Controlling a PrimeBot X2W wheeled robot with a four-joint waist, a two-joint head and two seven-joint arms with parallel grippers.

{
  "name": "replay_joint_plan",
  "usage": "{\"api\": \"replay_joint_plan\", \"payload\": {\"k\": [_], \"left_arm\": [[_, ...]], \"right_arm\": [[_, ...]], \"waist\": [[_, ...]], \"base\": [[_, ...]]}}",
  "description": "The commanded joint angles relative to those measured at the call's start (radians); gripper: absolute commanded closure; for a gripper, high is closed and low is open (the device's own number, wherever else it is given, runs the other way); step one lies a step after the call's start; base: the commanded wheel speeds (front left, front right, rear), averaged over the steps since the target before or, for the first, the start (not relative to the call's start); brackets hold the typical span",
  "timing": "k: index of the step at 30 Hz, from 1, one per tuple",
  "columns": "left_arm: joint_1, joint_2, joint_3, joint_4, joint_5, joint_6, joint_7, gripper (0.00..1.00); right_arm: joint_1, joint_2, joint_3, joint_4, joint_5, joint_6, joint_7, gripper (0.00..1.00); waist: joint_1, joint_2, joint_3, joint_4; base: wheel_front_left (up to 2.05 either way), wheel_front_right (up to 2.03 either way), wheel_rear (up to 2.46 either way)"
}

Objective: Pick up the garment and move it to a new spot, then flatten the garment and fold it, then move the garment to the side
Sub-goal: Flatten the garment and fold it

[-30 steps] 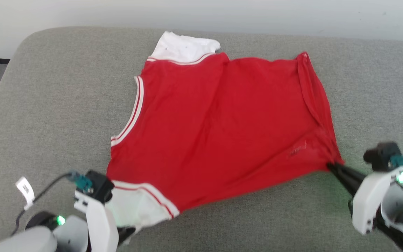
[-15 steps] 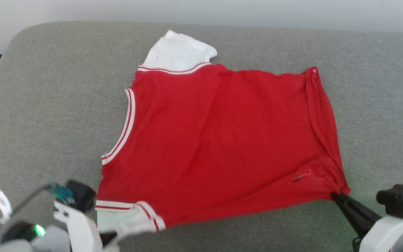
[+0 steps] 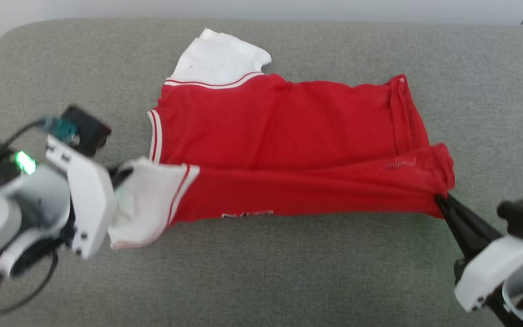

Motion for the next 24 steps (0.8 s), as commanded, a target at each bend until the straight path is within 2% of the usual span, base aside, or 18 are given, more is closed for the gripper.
{"api": "replay_joint_plan", "payload": {"k": [1, 8, 13, 14, 16, 17, 20, 21, 22, 24], "left_arm": [[-0.036, -0.019, 0.003, 0.041, 0.026, -0.024, 0.012, 1.0], [-0.169, -0.187, -0.015, 0.341, 0.068, -0.185, 0.034, 1.0], [-0.209, -0.293, -0.032, 0.55, 0.048, -0.269, 0.04, 1.0], [-0.217, -0.33, -0.039, 0.624, 0.037, -0.289, 0.039, 1.0], [-0.22, -0.349, -0.042, 0.659, 0.027, -0.297, 0.042, 1.0], [-0.223, -0.38, -0.044, 0.724, 0.008, -0.311, 0.047, 1.0], [-0.221, -0.421, -0.051, 0.812, -0.016, -0.321, 0.058, 1.0], [-0.222, -0.433, -0.052, 0.839, -0.026, -0.326, 0.062, 1.0], [-0.221, -0.442, -0.05, 0.865, -0.042, -0.328, 0.07, 0.98], [-0.22, -0.458, -0.053, 0.908, -0.06, -0.329, 0.086, 0.91]], "right_arm": [[-0.029, 0.01, -0.005, 0.01, -0.01, -0.001, 0.012, 1.0], [-0.167, 0.038, -0.001, 0.106, -0.038, -0.001, 0.07, 1.0], [-0.254, 0.048, 0.013, 0.205, -0.04, -0.001, 0.118, 1.0], [-0.284, 0.053, 0.02, 0.244, -0.033, -0.001, 0.148, 1.0], [-0.299, 0.048, 0.031, 0.259, -0.035, -0.001, 0.167, 1.0], [-0.334, 0.056, 0.04, 0.289, -0.025, -0.001, 0.204, 1.0], [-0.377, 0.058, 0.06, 0.331, -0.018, -0.001, 0.263, 1.0], [-0.392, 0.054, 0.071, 0.343, -0.024, -0.001, 0.285, 0.95], [-0.405, 0.053, 0.079, 0.354, -0.022, -0.001, 0.31, 0.83], [-0.428, 0.059, 0.079, 0.373, -0.02, -0.001, 0.356, 0.38]], "waist": [[0.0, -0.0001, 0.007, -0.004], [0.0, -0.0001, 0.045, -0.02], [0.0, -0.0001, 0.073, -0.03], [0.0, -0.0001, 0.084, -0.033], [0.0, -0.0001, 0.09, -0.034], [0.0, -0.0001, 0.101, -0.04], [0.0, -0.0001, 0.115, -0.045], [0.0, -0.0001, 0.118, -0.045], [0.0, -0.0001, 0.121, -0.046], [0.0, -0.0001, 0.124, -0.047]], "base": [[0.0, 0.0, 0.0], [0.0, 0.0, 0.0], [0.0, 0.0, 0.0], [0.0, 0.0, 0.0], [0.0, 0.0, 0.0], [0.0, 0.0, 0.0], [0.0, 0.0, 0.0], [0.0, 0.0, 0.0], [0.0, 0.0, 0.0], [0.0, 0.0, 0.0]]}}
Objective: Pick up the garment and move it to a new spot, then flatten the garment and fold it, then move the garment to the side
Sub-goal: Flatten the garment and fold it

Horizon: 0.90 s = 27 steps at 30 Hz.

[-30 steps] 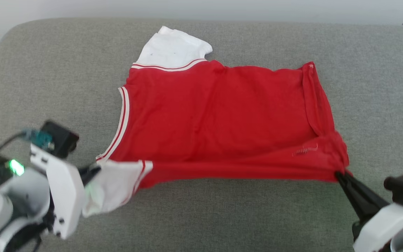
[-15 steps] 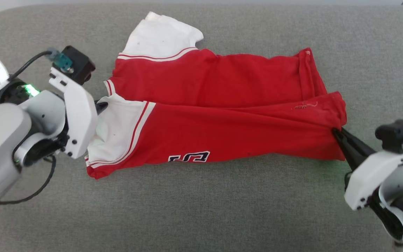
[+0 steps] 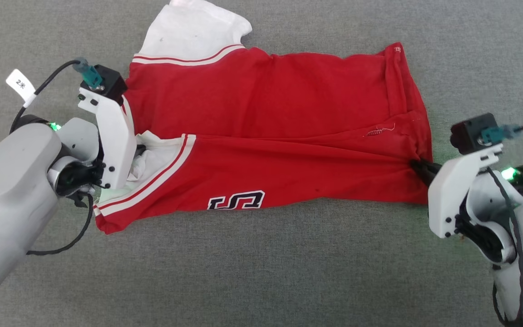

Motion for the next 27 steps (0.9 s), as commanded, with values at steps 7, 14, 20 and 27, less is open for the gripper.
{"api": "replay_joint_plan", "payload": {"k": [7, 14, 20, 27], "left_arm": [[-0.034, 0.0, 0.006, 0.054, -0.034, -0.004, 0.016, 0.0], [-0.034, 0.047, 0.03, -0.011, -0.056, 0.018, 0.007, 0.0], [0.001, 0.114, 0.041, -0.128, -0.068, 0.071, 0.018, 0.0], [0.096, 0.23, 0.055, -0.391, -0.118, 0.206, 0.049, 0.0]], "right_arm": [[-0.041, -0.006, -0.007, -0.031, 0.01, -0.001, 0.162, 0.0], [0.0, 0.001, -0.092, -0.18, 0.007, -0.001, 0.205, 0.0], [0.056, 0.032, -0.171, -0.292, -0.018, -0.001, 0.169, 0.0], [0.131, 0.117, -0.269, -0.407, -0.065, -0.001, 0.026, 0.0]], "waist": [[0.0, 0.0, -0.01, 0.014], [0.0, 0.0, -0.035, 0.033], [0.0, 0.0, -0.05, 0.042], [0.0, 0.0, -0.068, 0.04]], "base": [[0.0, 0.0, 0.0], [0.0, 0.0, 0.0], [0.0, 0.0, 0.0], [0.0, 0.0, 0.0]]}}
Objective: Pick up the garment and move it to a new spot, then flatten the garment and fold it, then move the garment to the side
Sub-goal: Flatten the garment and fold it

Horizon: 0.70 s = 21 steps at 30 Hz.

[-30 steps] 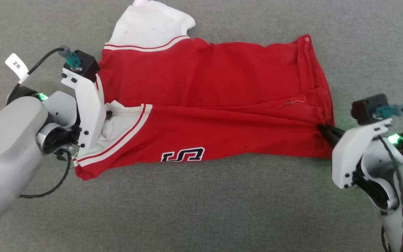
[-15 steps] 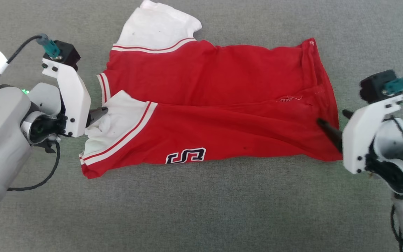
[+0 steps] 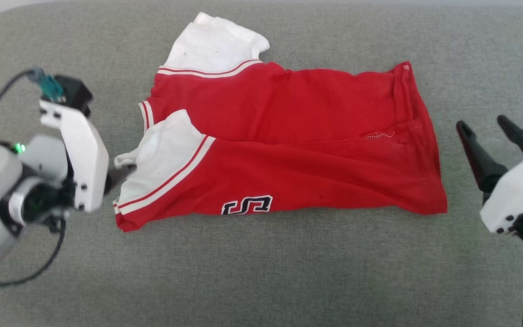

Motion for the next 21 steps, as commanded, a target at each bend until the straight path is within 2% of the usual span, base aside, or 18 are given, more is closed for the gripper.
{"api": "replay_joint_plan", "payload": {"k": [1, 6, 11, 17, 21], "left_arm": [[0.016, 0.01, 0.0, -0.024, -0.01, 0.021, 0.006, 0.0], [0.092, 0.084, -0.007, -0.201, -0.037, 0.145, 0.038, 0.0], [0.149, 0.126, -0.002, -0.279, -0.067, 0.233, 0.028, 0.0], [0.213, 0.138, 0.013, -0.233, -0.098, 0.273, -0.036, 0.0], [0.248, 0.116, 0.01, -0.158, -0.111, 0.262, -0.062, 0.0]], "right_arm": [[0.014, 0.01, -0.007, -0.011, -0.005, 0.0, -0.021, 0.0], [0.052, 0.036, -0.028, -0.06, -0.024, 0.0, -0.13, 0.0], [0.081, 0.065, -0.037, -0.072, -0.023, 0.0, -0.193, 0.0], [0.117, 0.096, -0.039, -0.072, -0.003, 0.0, -0.203, 0.0], [0.149, 0.102, -0.032, -0.059, 0.01, 0.0, -0.17, 0.0]], "waist": [[0.0, 0.0, -0.002, -0.002], [0.0, 0.0, 0.0, -0.017], [0.0, 0.0, 0.008, -0.045], [0.0, 0.0, 0.021, -0.081], [0.0, 0.0, 0.025, -0.093]], "base": [[0.0, 0.0, 0.0], [0.0, 0.0, 0.0], [0.0, 0.0, 0.0], [0.0, 0.0, 0.0], [0.0, 0.0, 0.0]]}}
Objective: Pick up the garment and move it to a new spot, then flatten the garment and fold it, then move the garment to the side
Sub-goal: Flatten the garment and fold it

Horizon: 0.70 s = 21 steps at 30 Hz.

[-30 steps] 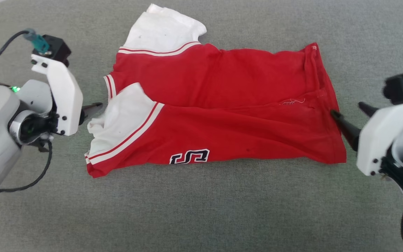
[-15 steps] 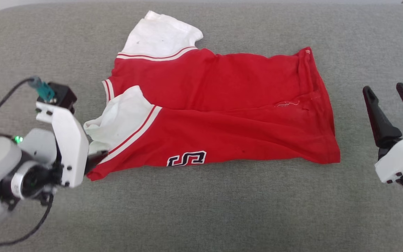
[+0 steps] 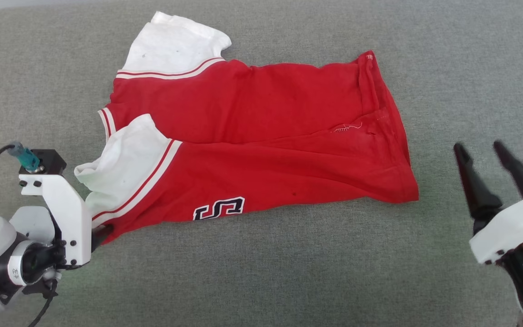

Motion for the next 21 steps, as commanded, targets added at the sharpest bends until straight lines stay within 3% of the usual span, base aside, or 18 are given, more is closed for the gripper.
{"api": "replay_joint_plan", "payload": {"k": [1, 7, 8, 10, 21], "left_arm": [[0.013, -0.012, -0.001, 0.019, -0.004, -0.008, -0.009, 0.0], [0.032, -0.09, -0.003, 0.153, -0.023, -0.059, -0.044, 0.0], [0.033, -0.103, -0.006, 0.173, -0.025, -0.07, -0.045, 0.13], [0.027, -0.125, -0.018, 0.208, -0.011, -0.094, -0.049, 1.0], [-0.002, -0.215, -0.037, 0.283, 0.0, -0.168, -0.044, 1.0]], "right_arm": [[0.012, 0.002, 0.005, 0.004, 0.01, 0.0, 0.013, 0.0], [0.04, -0.031, 0.029, 0.033, 0.039, 0.0, 0.122, 0.0], [0.04, -0.038, 0.034, 0.037, 0.044, 0.0, 0.139, 0.0], [0.033, -0.049, 0.044, 0.052, 0.057, 0.0, 0.169, 0.0], [-0.06, -0.089, 0.046, 0.144, 0.069, 0.0, 0.348, 0.0]], "waist": [[0.0, 0.0, 0.001, -0.002], [0.0, 0.0, 0.004, 0.003], [0.0, 0.0, 0.004, 0.005], [0.0, 0.0, 0.006, 0.01], [0.0, 0.0, 0.018, 0.052]], "base": [[0.0, 0.0, 0.0], [0.0, 0.0, 0.0], [0.0, 0.0, 0.0], [0.0, 0.0, 0.0], [0.0, 0.0, 0.0]]}}
